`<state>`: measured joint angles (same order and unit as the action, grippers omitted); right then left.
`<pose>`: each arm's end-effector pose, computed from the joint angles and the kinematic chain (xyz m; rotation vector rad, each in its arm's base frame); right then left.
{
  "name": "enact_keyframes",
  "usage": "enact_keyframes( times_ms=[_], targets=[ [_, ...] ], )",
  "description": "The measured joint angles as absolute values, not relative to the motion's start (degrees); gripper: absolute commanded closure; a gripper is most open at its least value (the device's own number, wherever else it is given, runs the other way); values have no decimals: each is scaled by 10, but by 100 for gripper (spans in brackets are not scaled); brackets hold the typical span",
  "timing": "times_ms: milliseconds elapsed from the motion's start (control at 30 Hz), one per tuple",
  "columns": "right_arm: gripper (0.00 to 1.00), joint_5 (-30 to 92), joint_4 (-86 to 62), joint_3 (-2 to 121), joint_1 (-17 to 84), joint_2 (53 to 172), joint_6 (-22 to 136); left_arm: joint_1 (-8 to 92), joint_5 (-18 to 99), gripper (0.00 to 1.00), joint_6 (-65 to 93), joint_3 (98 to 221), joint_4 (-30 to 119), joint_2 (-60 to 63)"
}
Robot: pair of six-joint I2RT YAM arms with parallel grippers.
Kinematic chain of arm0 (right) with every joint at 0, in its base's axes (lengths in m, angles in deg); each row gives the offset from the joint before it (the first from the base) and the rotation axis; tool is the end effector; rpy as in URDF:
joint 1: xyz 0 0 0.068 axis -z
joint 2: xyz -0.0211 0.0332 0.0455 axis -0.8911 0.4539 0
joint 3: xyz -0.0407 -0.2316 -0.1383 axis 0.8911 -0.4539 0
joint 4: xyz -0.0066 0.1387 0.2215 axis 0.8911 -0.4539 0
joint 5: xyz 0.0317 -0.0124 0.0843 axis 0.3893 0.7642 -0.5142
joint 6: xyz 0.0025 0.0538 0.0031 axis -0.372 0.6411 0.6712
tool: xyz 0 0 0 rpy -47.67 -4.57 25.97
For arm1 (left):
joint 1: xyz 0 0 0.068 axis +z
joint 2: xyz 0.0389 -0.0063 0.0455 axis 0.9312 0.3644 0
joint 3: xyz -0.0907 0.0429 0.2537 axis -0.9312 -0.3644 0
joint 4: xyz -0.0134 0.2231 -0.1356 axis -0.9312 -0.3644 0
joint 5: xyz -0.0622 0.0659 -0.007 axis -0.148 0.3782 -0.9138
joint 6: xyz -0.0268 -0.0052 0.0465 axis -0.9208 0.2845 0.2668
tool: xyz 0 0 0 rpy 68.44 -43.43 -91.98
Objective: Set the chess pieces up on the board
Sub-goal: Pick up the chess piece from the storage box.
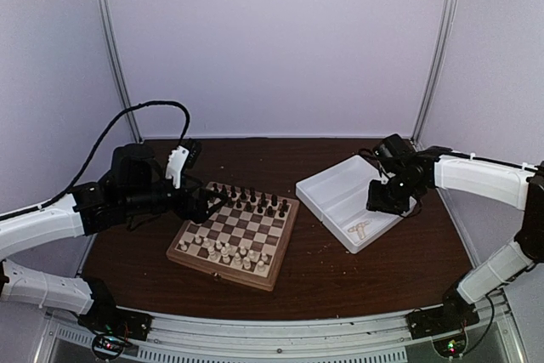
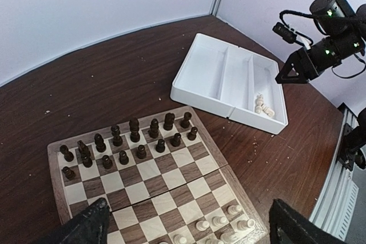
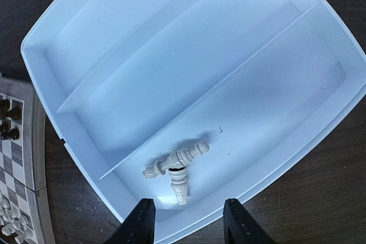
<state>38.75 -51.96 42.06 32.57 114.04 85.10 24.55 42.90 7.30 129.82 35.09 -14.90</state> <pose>0.2413 0.1416 0.2297 0.1109 2.7498 0.3262 0.1669 -0.1668 0.2831 0.5268 2.0149 -0.7951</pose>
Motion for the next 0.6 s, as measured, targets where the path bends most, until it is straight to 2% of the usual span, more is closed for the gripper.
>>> enact_keyframes(
  times_ms=[267, 600],
  targets=[
    [68, 383, -515, 414, 338, 1148, 1001, 246, 425, 3, 73, 1300, 349, -149],
    [66, 423, -506, 406, 338, 1176, 1161, 246, 424, 3, 73, 1300, 349, -155]
  ],
)
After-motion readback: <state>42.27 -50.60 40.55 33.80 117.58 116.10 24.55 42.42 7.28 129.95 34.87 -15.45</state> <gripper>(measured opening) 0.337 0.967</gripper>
